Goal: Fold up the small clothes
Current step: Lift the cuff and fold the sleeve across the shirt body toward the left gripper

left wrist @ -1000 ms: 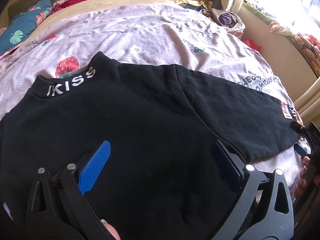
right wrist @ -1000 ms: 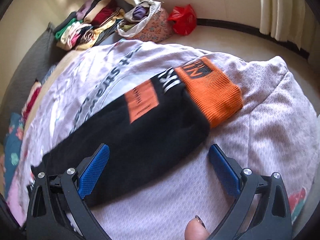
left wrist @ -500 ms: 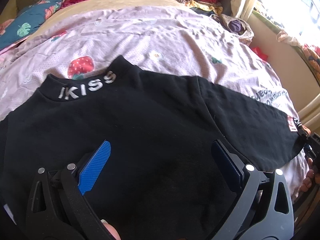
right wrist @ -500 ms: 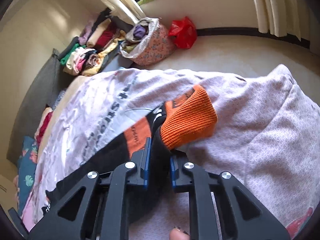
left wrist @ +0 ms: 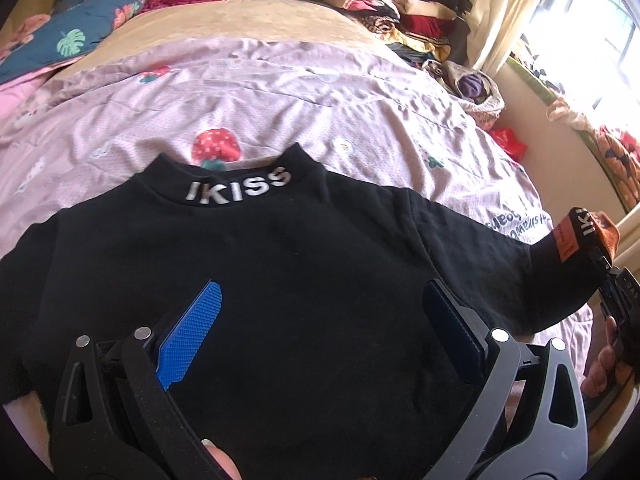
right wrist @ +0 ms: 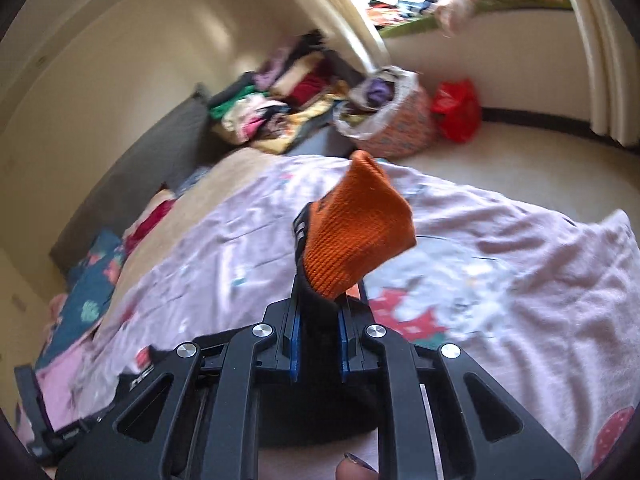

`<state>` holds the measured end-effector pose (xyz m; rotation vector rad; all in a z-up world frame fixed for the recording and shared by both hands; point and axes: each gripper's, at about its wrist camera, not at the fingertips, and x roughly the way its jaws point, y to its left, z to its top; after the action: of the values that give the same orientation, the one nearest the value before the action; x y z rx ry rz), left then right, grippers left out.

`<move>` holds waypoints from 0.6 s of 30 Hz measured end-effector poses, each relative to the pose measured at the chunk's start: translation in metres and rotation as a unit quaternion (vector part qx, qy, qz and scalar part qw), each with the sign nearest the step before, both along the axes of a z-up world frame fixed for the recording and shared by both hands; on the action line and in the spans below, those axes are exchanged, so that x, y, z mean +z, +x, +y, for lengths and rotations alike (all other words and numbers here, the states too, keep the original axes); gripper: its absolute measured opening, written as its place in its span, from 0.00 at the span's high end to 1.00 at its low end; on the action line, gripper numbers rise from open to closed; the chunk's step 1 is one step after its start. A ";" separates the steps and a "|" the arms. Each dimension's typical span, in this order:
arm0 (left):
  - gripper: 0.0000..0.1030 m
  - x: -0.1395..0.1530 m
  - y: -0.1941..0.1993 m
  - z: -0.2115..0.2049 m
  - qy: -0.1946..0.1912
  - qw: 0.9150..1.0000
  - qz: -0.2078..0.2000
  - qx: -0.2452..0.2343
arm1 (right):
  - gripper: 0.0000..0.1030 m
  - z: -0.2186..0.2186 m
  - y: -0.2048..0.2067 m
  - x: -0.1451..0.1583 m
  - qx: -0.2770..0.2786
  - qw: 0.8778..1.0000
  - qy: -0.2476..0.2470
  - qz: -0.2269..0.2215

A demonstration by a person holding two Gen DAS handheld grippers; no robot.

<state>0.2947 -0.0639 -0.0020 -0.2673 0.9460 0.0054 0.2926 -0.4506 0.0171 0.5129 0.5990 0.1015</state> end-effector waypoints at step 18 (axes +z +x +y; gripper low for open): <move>0.08 0.016 -0.045 0.050 -0.109 0.994 -0.027 0.014 | 0.88 0.127 -0.036 0.033 0.178 0.980 -0.054 -0.068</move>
<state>0.2496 -0.0140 0.0138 -0.4806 0.8903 -0.0802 0.2564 -0.3236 0.0497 0.2863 0.5544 0.4377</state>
